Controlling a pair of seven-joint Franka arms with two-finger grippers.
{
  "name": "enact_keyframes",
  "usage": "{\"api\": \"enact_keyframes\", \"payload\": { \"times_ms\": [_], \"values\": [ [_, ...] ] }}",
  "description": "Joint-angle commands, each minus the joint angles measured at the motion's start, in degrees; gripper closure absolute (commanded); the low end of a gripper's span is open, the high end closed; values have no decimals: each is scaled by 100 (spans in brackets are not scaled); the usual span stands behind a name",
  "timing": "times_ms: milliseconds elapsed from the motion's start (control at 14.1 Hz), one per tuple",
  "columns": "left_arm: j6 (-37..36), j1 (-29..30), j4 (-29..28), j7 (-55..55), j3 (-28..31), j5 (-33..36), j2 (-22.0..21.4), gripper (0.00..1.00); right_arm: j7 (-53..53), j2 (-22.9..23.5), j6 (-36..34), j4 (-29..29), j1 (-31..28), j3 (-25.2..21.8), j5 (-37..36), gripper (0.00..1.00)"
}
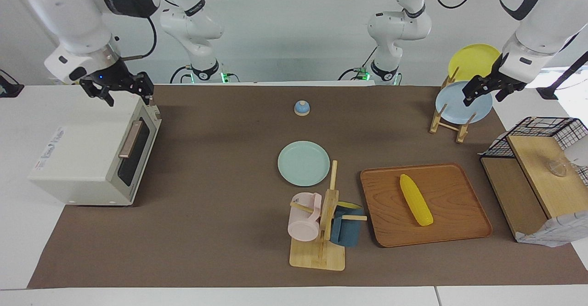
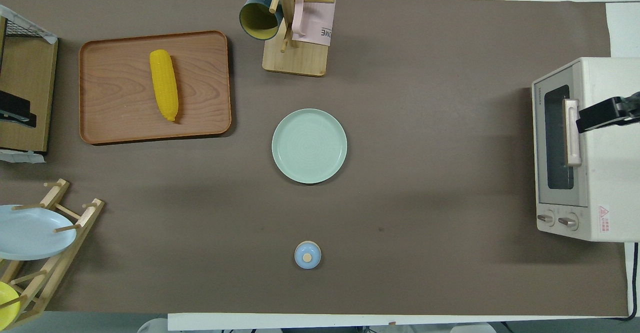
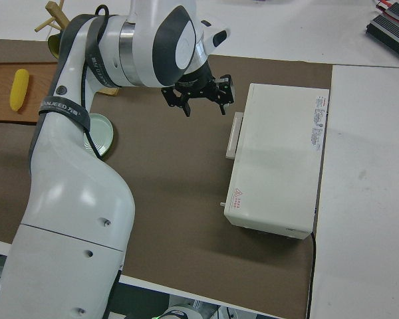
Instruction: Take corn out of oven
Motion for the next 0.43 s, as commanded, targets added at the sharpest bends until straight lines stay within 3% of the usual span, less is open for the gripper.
{"api": "enact_keyframes", "payload": {
  "times_ms": [0, 355],
  "values": [
    [-210, 29, -22, 262, -37, -188, -163, 0, 10, 235, -187, 511, -101, 25, 214, 0],
    [-466, 2, -22, 289, -73, -171, -480, 0, 37, 209, 68, 309, -92, 34, 222, 0]
  ]
}}
